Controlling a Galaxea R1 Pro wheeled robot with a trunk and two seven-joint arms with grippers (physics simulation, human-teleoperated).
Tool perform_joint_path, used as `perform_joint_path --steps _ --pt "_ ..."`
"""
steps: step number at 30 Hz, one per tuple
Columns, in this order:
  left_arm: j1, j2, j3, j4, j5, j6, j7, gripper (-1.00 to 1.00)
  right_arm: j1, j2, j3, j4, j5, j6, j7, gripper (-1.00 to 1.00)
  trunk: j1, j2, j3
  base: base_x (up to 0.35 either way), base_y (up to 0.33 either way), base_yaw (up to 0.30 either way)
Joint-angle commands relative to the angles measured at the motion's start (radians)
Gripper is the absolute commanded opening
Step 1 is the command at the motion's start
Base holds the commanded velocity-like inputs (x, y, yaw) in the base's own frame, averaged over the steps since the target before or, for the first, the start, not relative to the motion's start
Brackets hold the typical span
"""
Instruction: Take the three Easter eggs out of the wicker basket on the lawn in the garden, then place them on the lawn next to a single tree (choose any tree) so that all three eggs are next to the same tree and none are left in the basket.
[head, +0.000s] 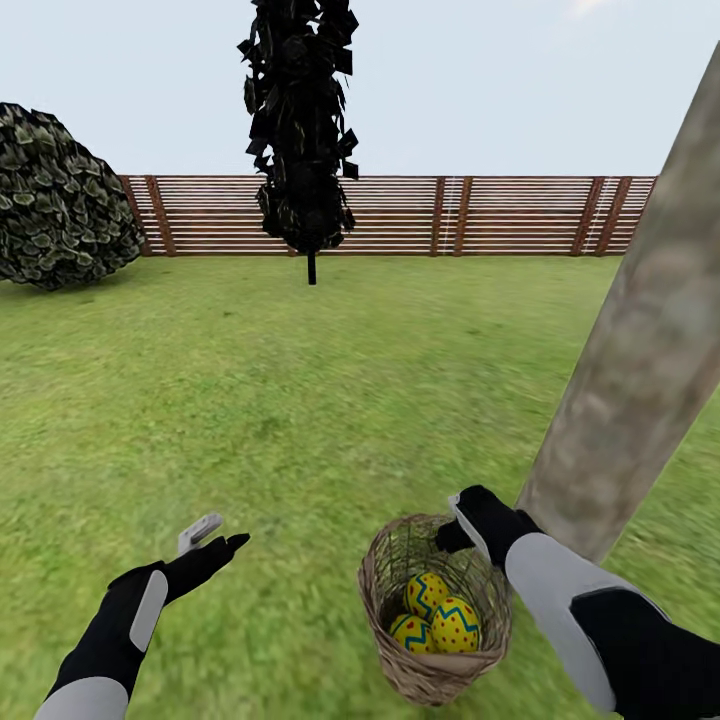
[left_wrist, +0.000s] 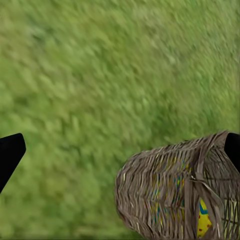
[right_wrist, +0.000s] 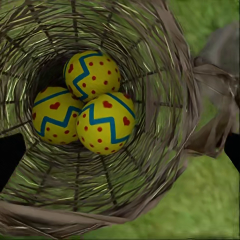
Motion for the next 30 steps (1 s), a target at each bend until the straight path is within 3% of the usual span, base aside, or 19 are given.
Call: perform_joint_path --steps 1,3,6,10,17,30 --pt "-0.001 -0.002 0.003 -0.001 0.004 0.008 -0.003 1.0 -0.008 0.001 -0.002 0.01 -0.004 -0.004 -0.03 1.0 0.004 -0.008 -0.004 0.0 0.0 0.0" --pt "-0.001 -0.003 0.003 -0.001 0.004 0.008 -0.003 1.0 -0.022 0.001 -0.003 0.024 -0.036 -0.01 -0.057 1.0 0.011 -0.022 -0.01 0.0 0.0 0.0" --pt "-0.001 -0.004 0.003 -0.001 0.004 0.008 -0.002 1.0 -0.027 0.0 -0.004 0.031 -0.052 -0.011 -0.066 1.0 0.023 -0.043 -0.02 0.0 0.0 0.0" --pt "-0.001 -0.005 0.003 -0.001 0.004 0.008 -0.002 1.0 -0.04 0.005 -0.005 0.035 -0.055 -0.012 -0.068 1.0 0.038 -0.071 -0.032 0.0 0.0 0.0" --pt "-0.001 -0.005 0.003 -0.001 0.004 0.008 -0.001 1.0 -0.042 0.05 -0.008 0.038 -0.054 -0.025 -0.048 1.0 0.065 -0.12 -0.054 0.0 0.0 0.0" --pt "-0.001 -0.002 0.003 -0.001 0.004 0.008 -0.002 1.0 -0.04 0.056 -0.007 0.027 -0.052 -0.027 -0.007 1.0 0.115 -0.211 -0.095 0.0 0.0 0.0"
